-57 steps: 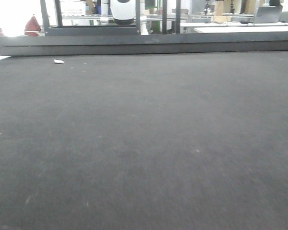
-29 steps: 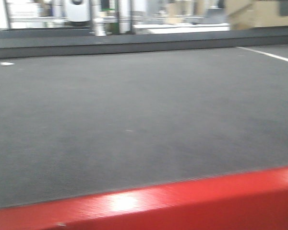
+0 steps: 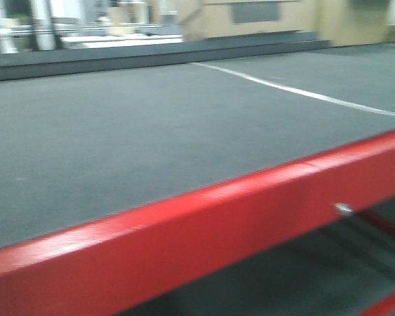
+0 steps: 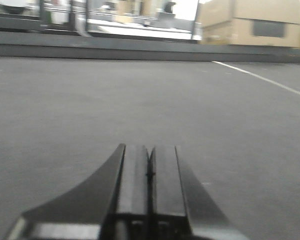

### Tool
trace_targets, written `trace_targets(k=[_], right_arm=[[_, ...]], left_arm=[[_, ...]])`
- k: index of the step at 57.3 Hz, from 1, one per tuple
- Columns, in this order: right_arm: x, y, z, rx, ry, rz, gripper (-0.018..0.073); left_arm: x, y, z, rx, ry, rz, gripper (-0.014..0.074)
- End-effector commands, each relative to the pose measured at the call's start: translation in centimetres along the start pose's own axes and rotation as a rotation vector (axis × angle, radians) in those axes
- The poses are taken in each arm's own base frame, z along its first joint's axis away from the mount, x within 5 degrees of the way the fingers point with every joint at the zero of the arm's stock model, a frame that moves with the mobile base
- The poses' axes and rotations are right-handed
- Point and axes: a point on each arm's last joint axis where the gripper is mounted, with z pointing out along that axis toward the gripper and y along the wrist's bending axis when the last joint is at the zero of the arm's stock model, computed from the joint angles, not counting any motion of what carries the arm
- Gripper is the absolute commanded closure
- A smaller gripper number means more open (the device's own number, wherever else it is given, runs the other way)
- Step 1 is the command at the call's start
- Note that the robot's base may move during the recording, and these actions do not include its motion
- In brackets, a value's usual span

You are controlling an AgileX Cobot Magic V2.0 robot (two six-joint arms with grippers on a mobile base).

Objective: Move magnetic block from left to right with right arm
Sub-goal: 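Drive the base past the red-framed table holding the cube in the right gripper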

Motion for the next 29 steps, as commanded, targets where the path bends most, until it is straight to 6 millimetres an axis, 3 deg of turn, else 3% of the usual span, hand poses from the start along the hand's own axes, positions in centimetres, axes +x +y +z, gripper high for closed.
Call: trace_targets(k=[1,29], right_arm=[[-1.64,-0.11,-0.11,0.013,-0.102,-0.015,0.0204],[-1.64,-0.11,-0.11,0.013,-0.102,-0.015,0.0204]], left_arm=[[-0.53,-0.02,-0.09,0.008,-0.083,-0.002,0.0722],[-0.53,-0.02,-0.09,0.008,-0.083,-0.002,0.0722]])
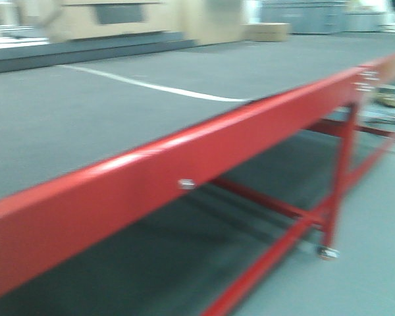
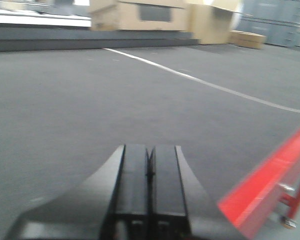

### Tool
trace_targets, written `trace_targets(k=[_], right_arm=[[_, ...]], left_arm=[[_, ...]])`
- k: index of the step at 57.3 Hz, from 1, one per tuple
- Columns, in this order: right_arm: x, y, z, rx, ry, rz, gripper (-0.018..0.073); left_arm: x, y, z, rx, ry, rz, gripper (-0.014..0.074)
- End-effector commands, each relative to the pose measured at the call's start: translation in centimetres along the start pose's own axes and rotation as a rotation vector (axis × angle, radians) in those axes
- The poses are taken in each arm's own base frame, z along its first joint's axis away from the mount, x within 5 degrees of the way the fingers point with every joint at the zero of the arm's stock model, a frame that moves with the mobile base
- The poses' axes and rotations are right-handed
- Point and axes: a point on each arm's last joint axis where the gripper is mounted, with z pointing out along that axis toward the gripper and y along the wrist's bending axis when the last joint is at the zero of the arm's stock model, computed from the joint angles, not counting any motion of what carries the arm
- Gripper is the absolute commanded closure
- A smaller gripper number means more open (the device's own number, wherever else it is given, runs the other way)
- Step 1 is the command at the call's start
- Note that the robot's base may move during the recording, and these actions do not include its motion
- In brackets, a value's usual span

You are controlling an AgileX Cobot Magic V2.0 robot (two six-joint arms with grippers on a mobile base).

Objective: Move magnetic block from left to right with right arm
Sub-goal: 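Drive the base past the red-framed table holding the cube in the right gripper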

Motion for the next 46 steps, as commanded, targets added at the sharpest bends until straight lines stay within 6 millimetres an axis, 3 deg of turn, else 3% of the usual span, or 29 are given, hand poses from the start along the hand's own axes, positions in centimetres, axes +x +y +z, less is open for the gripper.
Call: trace_targets(k=[1,46], right_arm=[[-1.64,-0.11,-0.11,0.013,-0.102,-0.015,0.0204],[-1.64,-0.11,-0.11,0.013,-0.102,-0.015,0.0204]], left_arm=[[-0.53,-0.02,-0.09,0.008,-0.083,-0.002,0.0722],[-0.53,-0.02,-0.09,0.008,-0.083,-0.002,0.0722]])
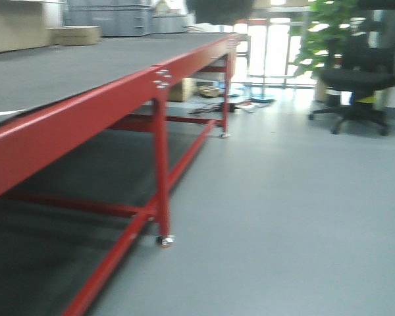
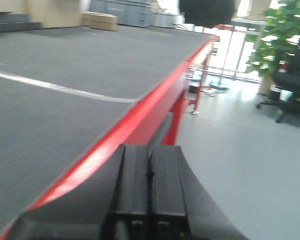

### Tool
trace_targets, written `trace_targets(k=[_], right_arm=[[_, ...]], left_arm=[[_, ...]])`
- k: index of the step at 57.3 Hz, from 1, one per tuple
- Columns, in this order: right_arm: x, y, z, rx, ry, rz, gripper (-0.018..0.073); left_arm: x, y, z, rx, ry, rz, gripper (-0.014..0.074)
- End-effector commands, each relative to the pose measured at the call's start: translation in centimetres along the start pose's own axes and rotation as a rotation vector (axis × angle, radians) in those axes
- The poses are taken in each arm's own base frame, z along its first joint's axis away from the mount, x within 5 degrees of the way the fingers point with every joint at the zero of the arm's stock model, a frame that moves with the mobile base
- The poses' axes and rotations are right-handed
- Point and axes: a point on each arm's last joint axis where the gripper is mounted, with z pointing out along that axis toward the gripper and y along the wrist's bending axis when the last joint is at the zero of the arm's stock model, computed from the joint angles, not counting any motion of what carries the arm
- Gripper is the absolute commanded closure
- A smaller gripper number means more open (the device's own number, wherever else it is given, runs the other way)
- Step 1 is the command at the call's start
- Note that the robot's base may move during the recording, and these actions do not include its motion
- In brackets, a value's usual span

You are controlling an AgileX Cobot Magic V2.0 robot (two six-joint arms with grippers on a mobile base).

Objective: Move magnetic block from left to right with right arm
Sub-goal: 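Drive the base past the red-framed table holding the cube in the right gripper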

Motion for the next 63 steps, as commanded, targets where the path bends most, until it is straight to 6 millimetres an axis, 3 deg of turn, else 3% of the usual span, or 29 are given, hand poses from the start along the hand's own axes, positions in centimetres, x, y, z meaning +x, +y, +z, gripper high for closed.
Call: trace_targets(k=[1,63], right_arm=[[-1.63,-0.11,-0.1,0.013,-0.102,-0.015,0.0204],[-1.63,-0.11,-0.1,0.013,-0.102,-0.015,0.0204]], left_arm=[[-0.53,-0.02,-0.09,0.008,-0.083,-0.002,0.0722],[-0.53,-0.02,-0.09,0.008,-0.083,-0.002,0.0722]])
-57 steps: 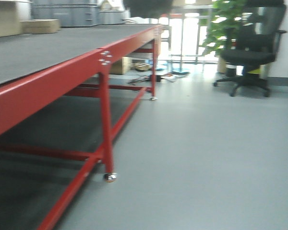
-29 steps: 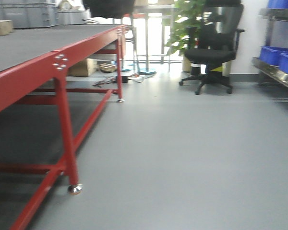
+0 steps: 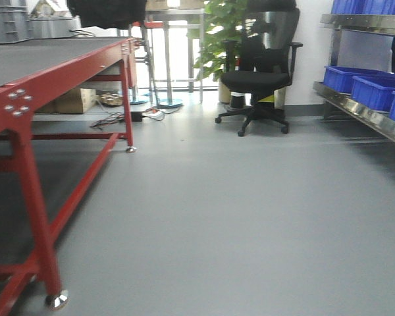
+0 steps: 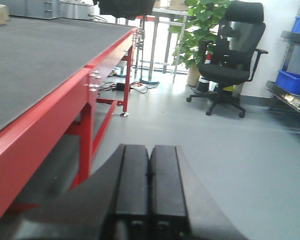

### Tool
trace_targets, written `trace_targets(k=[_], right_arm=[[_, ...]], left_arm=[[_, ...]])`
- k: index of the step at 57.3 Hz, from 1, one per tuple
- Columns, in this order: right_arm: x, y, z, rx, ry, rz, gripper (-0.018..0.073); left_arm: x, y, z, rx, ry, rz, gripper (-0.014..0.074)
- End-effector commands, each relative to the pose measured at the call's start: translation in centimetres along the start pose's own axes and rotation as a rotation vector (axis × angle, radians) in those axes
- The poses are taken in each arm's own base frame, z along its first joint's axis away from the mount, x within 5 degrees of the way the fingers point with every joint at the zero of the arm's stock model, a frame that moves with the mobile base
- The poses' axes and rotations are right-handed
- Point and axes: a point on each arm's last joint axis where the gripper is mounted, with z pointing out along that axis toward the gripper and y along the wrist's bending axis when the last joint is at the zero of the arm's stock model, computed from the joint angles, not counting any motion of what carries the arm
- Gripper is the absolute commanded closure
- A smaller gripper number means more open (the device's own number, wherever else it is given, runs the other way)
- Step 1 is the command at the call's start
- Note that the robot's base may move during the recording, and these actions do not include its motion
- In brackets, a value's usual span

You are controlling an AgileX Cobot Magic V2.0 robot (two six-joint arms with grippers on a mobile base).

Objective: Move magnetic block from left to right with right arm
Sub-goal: 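Drive the base past the red-framed table holding the cube in the right gripper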

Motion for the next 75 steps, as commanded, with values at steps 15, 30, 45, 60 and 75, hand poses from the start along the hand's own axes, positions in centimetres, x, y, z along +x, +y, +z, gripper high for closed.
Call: trace_targets(k=[15,30,45,60,75], right_arm=[[-1.63,-0.11,-0.07,0.013,-0.101,-0.015,0.0204],[-1.63,-0.11,-0.07,0.013,-0.101,-0.015,0.0204],[-1.63,-0.11,-0.07,0.013,-0.101,-0.015,0.0204],[-1.63,-0.11,-0.07,0.013,-0.101,-0.015,0.0204],[-1.63,-0.11,-0.07,0.013,-0.101,-0.015,0.0204]], left_arm=[[-0.53,-0.02,-0.09,0.008,-0.083,-0.002,0.0722],[-0.53,-0.02,-0.09,0.008,-0.083,-0.002,0.0722],[-0.53,-0.02,-0.09,0.008,-0.083,-0.002,0.0722],[-0.53,-0.02,-0.09,0.008,-0.083,-0.002,0.0722],[-0.53,-0.02,-0.09,0.008,-0.083,-0.002,0.0722]])
